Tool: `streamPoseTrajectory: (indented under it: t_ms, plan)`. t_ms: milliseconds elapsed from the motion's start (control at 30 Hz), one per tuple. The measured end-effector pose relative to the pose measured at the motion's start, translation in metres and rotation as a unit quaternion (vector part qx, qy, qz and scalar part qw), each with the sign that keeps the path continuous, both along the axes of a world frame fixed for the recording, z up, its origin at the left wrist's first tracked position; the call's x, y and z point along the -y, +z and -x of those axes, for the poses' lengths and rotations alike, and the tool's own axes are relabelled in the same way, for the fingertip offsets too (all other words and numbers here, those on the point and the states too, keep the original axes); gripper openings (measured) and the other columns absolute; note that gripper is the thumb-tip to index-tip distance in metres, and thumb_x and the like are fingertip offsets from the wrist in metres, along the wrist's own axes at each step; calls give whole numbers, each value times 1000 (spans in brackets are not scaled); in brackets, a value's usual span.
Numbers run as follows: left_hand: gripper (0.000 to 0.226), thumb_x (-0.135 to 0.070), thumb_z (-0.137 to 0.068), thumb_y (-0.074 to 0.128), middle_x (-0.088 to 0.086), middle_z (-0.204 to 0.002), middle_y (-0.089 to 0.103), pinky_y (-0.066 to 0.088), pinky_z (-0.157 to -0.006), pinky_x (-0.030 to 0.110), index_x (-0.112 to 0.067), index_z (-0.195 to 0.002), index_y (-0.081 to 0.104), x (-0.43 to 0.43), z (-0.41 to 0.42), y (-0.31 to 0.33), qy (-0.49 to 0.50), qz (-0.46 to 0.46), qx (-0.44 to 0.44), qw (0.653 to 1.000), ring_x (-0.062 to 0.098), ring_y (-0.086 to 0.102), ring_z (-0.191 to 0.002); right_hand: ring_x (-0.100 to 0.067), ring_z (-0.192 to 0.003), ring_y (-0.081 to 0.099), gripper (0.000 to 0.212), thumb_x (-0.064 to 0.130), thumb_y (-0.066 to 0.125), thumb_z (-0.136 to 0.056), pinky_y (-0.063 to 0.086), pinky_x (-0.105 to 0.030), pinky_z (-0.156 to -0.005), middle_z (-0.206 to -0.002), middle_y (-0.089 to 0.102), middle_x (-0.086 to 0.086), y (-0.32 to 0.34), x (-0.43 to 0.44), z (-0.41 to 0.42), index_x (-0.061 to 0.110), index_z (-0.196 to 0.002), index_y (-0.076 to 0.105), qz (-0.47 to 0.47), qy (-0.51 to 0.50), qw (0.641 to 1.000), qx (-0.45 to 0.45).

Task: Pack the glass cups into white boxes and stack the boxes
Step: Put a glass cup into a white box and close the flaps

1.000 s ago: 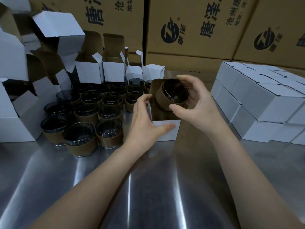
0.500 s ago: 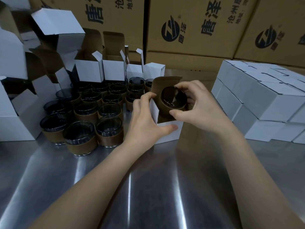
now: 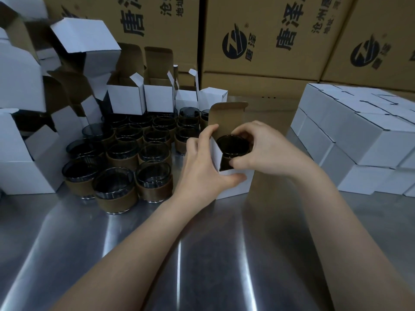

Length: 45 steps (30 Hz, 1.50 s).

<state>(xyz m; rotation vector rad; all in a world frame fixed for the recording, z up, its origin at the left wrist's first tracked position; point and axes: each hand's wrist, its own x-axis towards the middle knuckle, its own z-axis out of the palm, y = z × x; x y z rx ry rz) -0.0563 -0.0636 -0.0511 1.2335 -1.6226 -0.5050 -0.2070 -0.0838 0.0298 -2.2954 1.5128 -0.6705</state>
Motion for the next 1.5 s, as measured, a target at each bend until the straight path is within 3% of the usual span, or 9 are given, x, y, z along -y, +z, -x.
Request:
streamPoseTrajectory:
  t_ms: [200,333,567,733,967,1100,1300,1433,1500]
  plan:
    - [104,-35,-61,88,-9,-124,29,32,-82,10,-53,-138,19,2,0,-1,-8,-10,-10,1000,7,38,-112,-13,-79,55,42,21,76,-68,44,-28,-58,-97,58,1,24,-5,-19,13,-105,58,-83,-27,987,-136]
    - [104,-38,-62,87,-12,-124,27,28,-81,10,-52,-139,19,3,-1,-3,-10,-9,-6,1000,1,32,-111,-18,-64,55,29,22,79,-70,38,-23,-47,-79,59,-3,38,0,-35,12,-86,58,-126,-44,963,-235]
    - [104,-41,-63,86,-16,-121,24,32,-90,24,-55,-137,15,3,0,-3,-9,-8,5,1000,0,29,-111,-21,-71,59,38,29,86,-69,43,-26,-51,-84,57,-4,44,9,-45,14,-77,52,-146,-46,938,-310]
    - [105,-40,-63,87,-15,-122,25,27,-81,11,-56,-137,15,4,0,-4,-13,-7,-4,1000,0,28,-111,-18,-65,51,41,26,82,-74,39,-26,-50,-79,50,-2,45,11,-53,14,-73,43,-130,-40,918,-373]
    - [106,-40,-63,87,-13,-126,26,32,-93,27,-55,-139,15,4,0,-3,-13,-14,-4,1000,6,30,-122,-18,-64,46,37,22,76,-82,38,-28,-50,-79,44,-3,45,10,-64,11,-106,51,-142,-35,895,-421]
    - [106,-38,-64,87,-14,-126,24,32,-94,27,-55,-138,13,3,0,-3,-14,-17,-1,1000,7,31,-125,-22,-79,54,44,19,71,-85,45,-31,-65,-81,47,-4,42,9,-69,5,-124,56,-150,-32,883,-444]
    - [104,-36,-65,87,-11,-129,27,30,-96,25,-54,-139,16,2,-1,-3,-21,-19,-14,1000,8,30,-128,-16,-62,47,31,29,74,-84,37,-26,-49,-77,47,-1,42,11,-65,10,-102,55,-134,-30,882,-450]
    - [103,-36,-67,86,-15,-126,24,28,-95,23,-55,-139,15,2,-1,-2,-23,-22,-11,999,1,26,-121,-16,-64,48,44,40,80,-76,37,-27,-51,-77,49,0,43,14,-53,12,-79,47,-144,-32,908,-391]
    - [102,-36,-67,86,-16,-126,23,27,-96,24,-55,-140,16,2,-2,-2,-28,-26,-13,999,0,25,-121,-17,-69,51,48,44,83,-71,43,-28,-59,-81,52,1,46,15,-48,11,-86,50,-156,-37,922,-353]
